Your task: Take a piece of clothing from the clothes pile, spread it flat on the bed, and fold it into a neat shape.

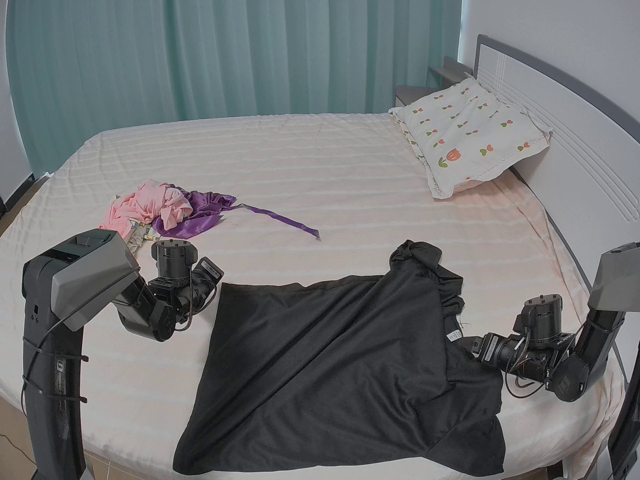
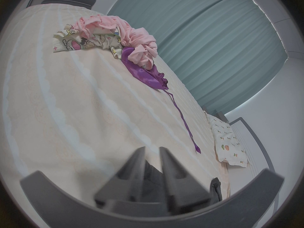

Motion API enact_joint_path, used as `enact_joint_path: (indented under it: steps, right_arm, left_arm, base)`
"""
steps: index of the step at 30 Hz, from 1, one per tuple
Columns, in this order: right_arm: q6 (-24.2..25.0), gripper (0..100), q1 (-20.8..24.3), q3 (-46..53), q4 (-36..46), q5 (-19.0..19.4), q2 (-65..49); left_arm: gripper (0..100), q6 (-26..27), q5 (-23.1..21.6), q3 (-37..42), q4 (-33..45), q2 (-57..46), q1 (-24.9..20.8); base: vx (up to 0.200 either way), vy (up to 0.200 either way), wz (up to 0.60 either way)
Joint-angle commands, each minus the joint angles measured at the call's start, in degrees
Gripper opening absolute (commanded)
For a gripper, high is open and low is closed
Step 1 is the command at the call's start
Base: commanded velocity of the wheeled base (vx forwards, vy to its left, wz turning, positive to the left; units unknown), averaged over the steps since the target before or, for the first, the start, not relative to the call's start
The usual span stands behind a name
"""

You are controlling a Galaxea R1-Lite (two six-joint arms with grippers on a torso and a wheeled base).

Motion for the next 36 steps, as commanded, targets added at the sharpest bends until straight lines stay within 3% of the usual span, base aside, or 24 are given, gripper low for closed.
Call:
enact_joint_path:
  steps: [1, 18, 25, 31, 36]
  right_arm:
    - [-0.01, 100, 0.11, -0.01, -0.01, 0.01, 0.1]
    - [0.08, 100, 0.63, 0.08, -0.01, 0.01, 0.62]
    - [0.08, 100, 0.63, 0.08, -0.01, 0.01, 0.89]
    - [0.08, 100, 0.63, 0.17, -0.01, 0.01, 0.89]
    - [0.08, 100, 0.63, 0.17, -0.01, 0.01, 0.8]
  left_arm:
    - [100, -0.05, 0.06, 0.05, -0.15, -0.23, -1.32]
    - [100, 0.22, -0.03, -1.09, -0.42, 0.83, -1.76]
    - [100, -0.31, -0.12, -0.3, -4.9, 0.92, -2.64]
    - [100, -0.31, -4.43, 1.19, -5.25, 1.62, -2.99]
    - [100, 0.31, -3.9, 0.93, -7.89, 3.73, -2.64]
  base:
    - [0.0, 0.0, 0.0]
    - [0.0, 0.0, 0.0]
    - [0.0, 0.0, 0.0]
    - [0.0, 0.0, 0.0]
    - [0.0, 0.0, 0.0]
